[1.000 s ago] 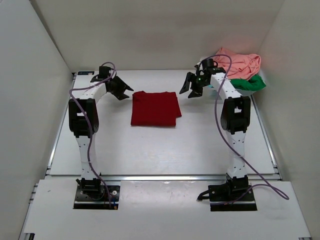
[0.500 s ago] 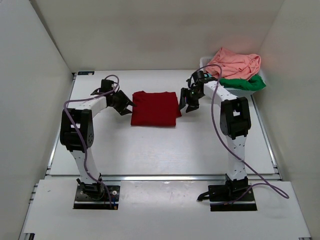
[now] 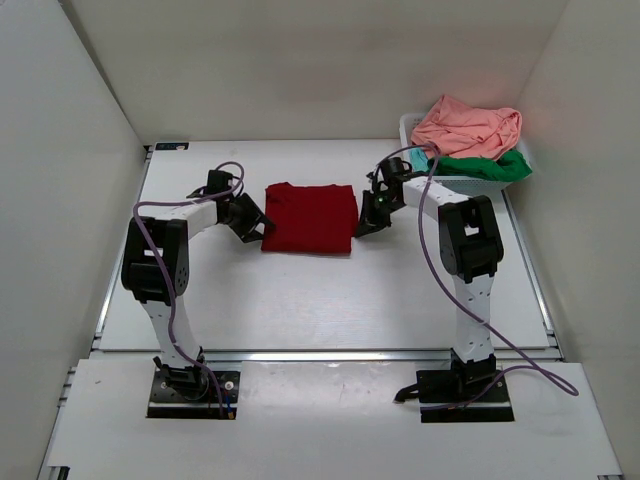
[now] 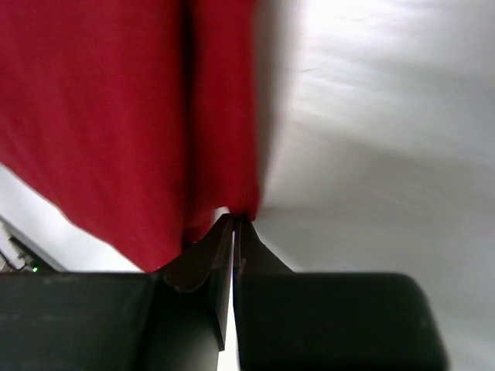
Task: Fold and stack the t-shirts
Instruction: Put the neatly folded tshirt into the corner of the board with the left arm
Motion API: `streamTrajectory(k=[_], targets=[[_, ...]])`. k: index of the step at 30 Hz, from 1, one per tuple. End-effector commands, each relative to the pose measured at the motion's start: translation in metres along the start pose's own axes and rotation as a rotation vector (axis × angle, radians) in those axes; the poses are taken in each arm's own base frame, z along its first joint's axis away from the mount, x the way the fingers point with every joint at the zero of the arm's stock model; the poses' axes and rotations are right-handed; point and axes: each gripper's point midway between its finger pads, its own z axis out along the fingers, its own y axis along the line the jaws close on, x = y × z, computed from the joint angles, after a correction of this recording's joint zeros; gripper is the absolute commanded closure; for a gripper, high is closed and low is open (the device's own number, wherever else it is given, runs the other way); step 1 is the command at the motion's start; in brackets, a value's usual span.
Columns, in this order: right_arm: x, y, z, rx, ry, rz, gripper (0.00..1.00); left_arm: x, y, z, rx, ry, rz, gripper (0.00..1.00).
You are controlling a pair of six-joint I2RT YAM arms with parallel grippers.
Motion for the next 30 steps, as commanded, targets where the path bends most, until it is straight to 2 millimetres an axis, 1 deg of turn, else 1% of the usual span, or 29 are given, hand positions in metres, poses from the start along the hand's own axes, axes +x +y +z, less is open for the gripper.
streamTrajectory(k=[1,2,3,4,5,6,7,8,9,10,11,12,13,15,16,17,18,19,22,23,24,25,27,28,29,30], targets=[[-0.01,0.044,-0.018,-0.101,-0.076,-0.064,1.0,-0.002,-0.008,-0.009,0.028,-0.029,0.035,0.43],[-0.008,0.046,-0.02,-0.103,-0.072,-0.061,1.0,0.001,-0.004,-0.007,0.018,-0.017,0.032,0.43],[-0.007,0.049,-0.02,-0.115,-0.073,-0.061,1.0,0.003,-0.005,-0.006,0.021,-0.015,0.039,0.43],[-0.002,0.049,-0.018,-0.114,-0.059,-0.045,1.0,0.001,-0.005,-0.007,0.024,-0.02,0.037,0.42],[-0.003,0.053,-0.02,-0.124,-0.066,-0.06,1.0,0.001,-0.002,-0.006,0.018,-0.018,0.037,0.43],[-0.002,0.051,-0.019,-0.117,-0.065,-0.055,1.0,0.004,-0.005,-0.007,0.03,-0.011,0.041,0.42],[0.0,0.055,-0.022,-0.138,-0.064,-0.044,1.0,0.007,0.0,-0.005,0.015,-0.002,0.036,0.43],[-0.001,0.059,-0.025,-0.169,-0.066,-0.041,1.0,0.006,-0.002,-0.006,0.023,-0.006,0.035,0.43],[-0.001,0.066,-0.029,-0.208,-0.063,-0.032,1.0,0.007,-0.002,-0.005,0.029,-0.001,0.034,0.42],[0.003,0.066,-0.03,-0.216,-0.051,-0.012,1.0,0.006,-0.001,-0.006,0.024,-0.004,0.032,0.42],[0.004,0.071,-0.03,-0.235,-0.045,-0.012,1.0,0.008,0.0,-0.004,0.028,0.006,0.03,0.42],[0.01,0.071,-0.029,-0.242,-0.03,-0.003,1.0,0.008,-0.001,-0.004,0.029,0.004,0.033,0.42],[0.012,0.072,-0.028,-0.248,-0.023,0.001,1.0,0.01,-0.002,-0.004,0.035,0.01,0.033,0.43],[0.02,0.071,-0.02,-0.222,-0.009,-0.002,1.0,0.011,0.002,-0.003,0.03,0.016,0.021,0.42],[0.028,0.07,-0.011,-0.21,0.016,-0.006,1.0,0.01,-0.001,-0.003,0.032,0.011,0.027,0.42],[0.032,0.066,-0.008,-0.192,0.025,0.012,1.0,0.012,-0.001,-0.001,0.035,0.018,0.036,0.42],[0.038,0.065,-0.002,-0.173,0.037,0.002,1.0,0.008,-0.001,-0.002,0.034,0.01,0.025,0.43],[0.042,0.062,0.003,-0.169,0.055,0.008,1.0,0.009,-0.003,-0.003,0.038,0.012,0.027,0.42],[0.05,0.061,0.008,-0.162,0.077,-0.001,1.0,0.01,-0.001,-0.001,0.032,0.018,0.025,0.42],[0.051,0.065,0.008,-0.169,0.077,-0.012,1.0,0.007,-0.004,-0.003,0.041,0.012,0.029,0.42],[0.052,0.061,0.009,-0.159,0.083,-0.014,1.0,0.008,0.001,0.0,0.029,0.018,0.023,0.42],[0.054,0.06,0.009,-0.16,0.098,-0.008,1.0,0.01,-0.004,0.001,0.037,0.022,0.033,0.42],[0.052,0.058,0.005,-0.132,0.092,-0.02,0.93,0.014,-0.005,0.002,0.042,0.036,0.036,0.42],[0.048,0.053,0.003,-0.103,0.082,-0.013,0.87,0.011,-0.005,0.0,0.044,0.026,0.039,0.41],[0.041,0.057,-0.003,-0.098,0.06,-0.041,0.84,0.015,-0.007,0.001,0.043,0.037,0.04,0.42],[0.039,0.051,-0.008,-0.068,0.054,-0.027,0.79,0.014,-0.007,-0.001,0.041,0.033,0.04,0.42]])
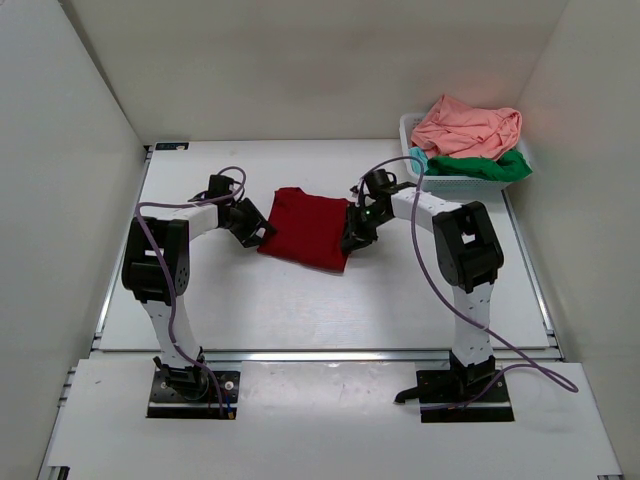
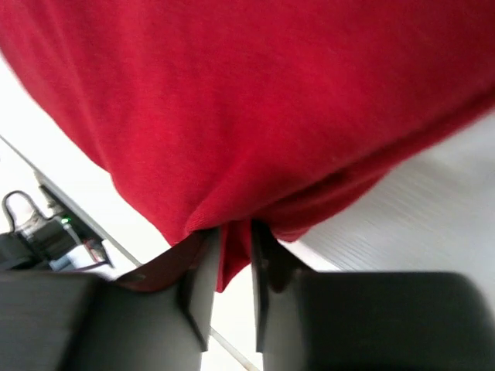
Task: Fold and stack the t-shirts
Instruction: Put the neatly folded tshirt into the corner of the board with the left arm
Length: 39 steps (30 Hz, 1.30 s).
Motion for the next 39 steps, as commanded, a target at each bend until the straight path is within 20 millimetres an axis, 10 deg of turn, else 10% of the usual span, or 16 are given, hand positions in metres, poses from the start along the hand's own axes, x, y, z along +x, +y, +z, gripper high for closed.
streamTrajectory(k=[1,12,28,39], targets=[[-0.018,0.0,-0.021,0.068,-0.06,-0.038,0.76,0.001,-0.018,-0.009,0.048,0.005,0.034,0.41],[-0.02,-0.006,-0.085,0.16,-0.193,-0.014,0.43,-0.015,-0.033,-0.035,0.076,-0.044,0.04,0.41],[-0.033,-0.015,-0.024,0.195,-0.146,0.025,0.26,-0.008,-0.027,-0.039,0.06,-0.039,0.051,0.41],[-0.041,-0.005,-0.023,0.255,-0.166,0.042,0.3,-0.005,-0.019,-0.034,0.042,-0.027,0.05,0.4]])
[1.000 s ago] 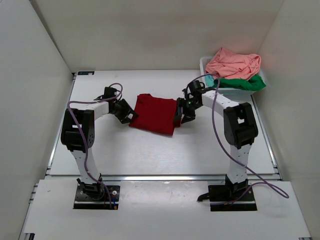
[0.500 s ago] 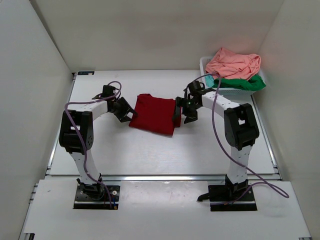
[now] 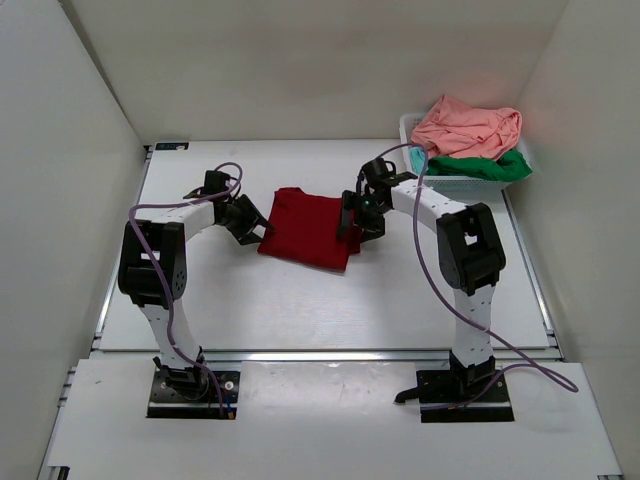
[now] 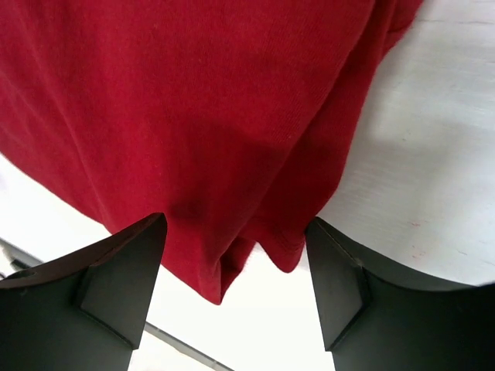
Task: Fold and stack the t-shirts
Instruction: Put the neatly folded tshirt into the corner of the board with the left arm
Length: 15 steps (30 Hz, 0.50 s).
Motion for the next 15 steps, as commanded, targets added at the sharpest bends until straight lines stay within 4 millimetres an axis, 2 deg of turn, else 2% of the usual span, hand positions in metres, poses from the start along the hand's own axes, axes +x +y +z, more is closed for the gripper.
streamTrajectory(k=[1,6,10,13,15], targets=[[-0.013,0.001,-0.005,0.056,-0.039,0.012,0.3,-0.003,-0.014,-0.017,0.047,-0.027,0.036,0.4],[-0.011,0.001,-0.002,0.055,-0.028,0.023,0.33,-0.005,-0.014,-0.017,0.048,-0.023,0.031,0.41],[-0.01,0.009,0.007,0.01,-0.017,0.018,0.35,-0.004,-0.014,-0.016,0.046,-0.021,0.034,0.41],[-0.009,0.022,0.015,-0.065,-0.002,0.012,0.37,-0.004,-0.013,-0.017,0.045,-0.021,0.035,0.41],[-0.009,0.031,0.019,-0.119,0.002,0.032,0.43,-0.004,-0.012,-0.014,0.04,-0.02,0.035,0.41]])
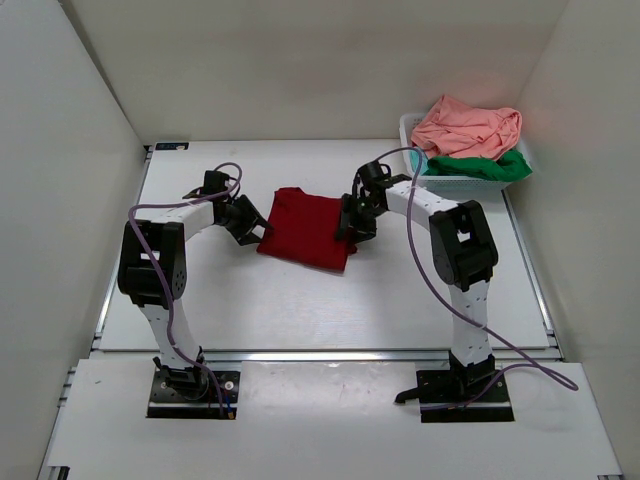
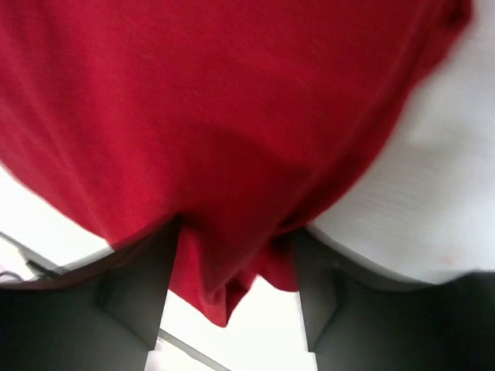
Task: Fold and stack the t-shirts
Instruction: Put the neatly folded tshirt into the corner of the board with the left arm
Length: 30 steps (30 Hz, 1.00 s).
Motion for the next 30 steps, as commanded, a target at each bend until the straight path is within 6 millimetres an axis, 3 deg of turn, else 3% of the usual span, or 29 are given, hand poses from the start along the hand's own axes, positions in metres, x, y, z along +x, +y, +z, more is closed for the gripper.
streamTrajectory(k=[1,2,4,5,13,20,24,28,30], targets=[[-0.009,0.035,0.001,-0.158,-0.027,-0.003,0.59,-0.007,-0.014,-0.016,0.047,-0.028,0.03,0.4],[-0.007,0.036,0.003,-0.189,-0.023,0.008,0.68,-0.005,-0.012,-0.014,0.045,-0.018,0.026,0.41],[-0.007,0.042,-0.002,-0.225,-0.038,0.029,0.98,-0.004,-0.014,-0.013,0.045,-0.023,0.039,0.4],[-0.007,0.041,-0.004,-0.229,-0.046,0.036,1.0,-0.003,-0.01,-0.013,0.036,-0.018,0.027,0.4],[0.001,0.038,-0.001,-0.359,-0.009,0.044,1.0,0.002,-0.008,-0.021,0.043,-0.013,0.031,0.4],[-0.017,0.031,0.002,-0.376,0.003,0.002,1.0,-0.022,0.007,-0.036,-0.012,-0.091,0.024,0.41],[-0.025,0.032,0.004,-0.375,0.004,-0.039,1.0,-0.027,0.01,-0.044,-0.051,-0.125,0.04,0.4],[-0.039,0.044,0.005,-0.37,-0.023,-0.065,1.0,-0.03,0.005,-0.068,-0.086,-0.185,0.04,0.42],[-0.047,0.055,0.01,-0.358,-0.05,-0.077,1.0,-0.038,-0.012,-0.091,-0.05,-0.225,0.04,0.44]])
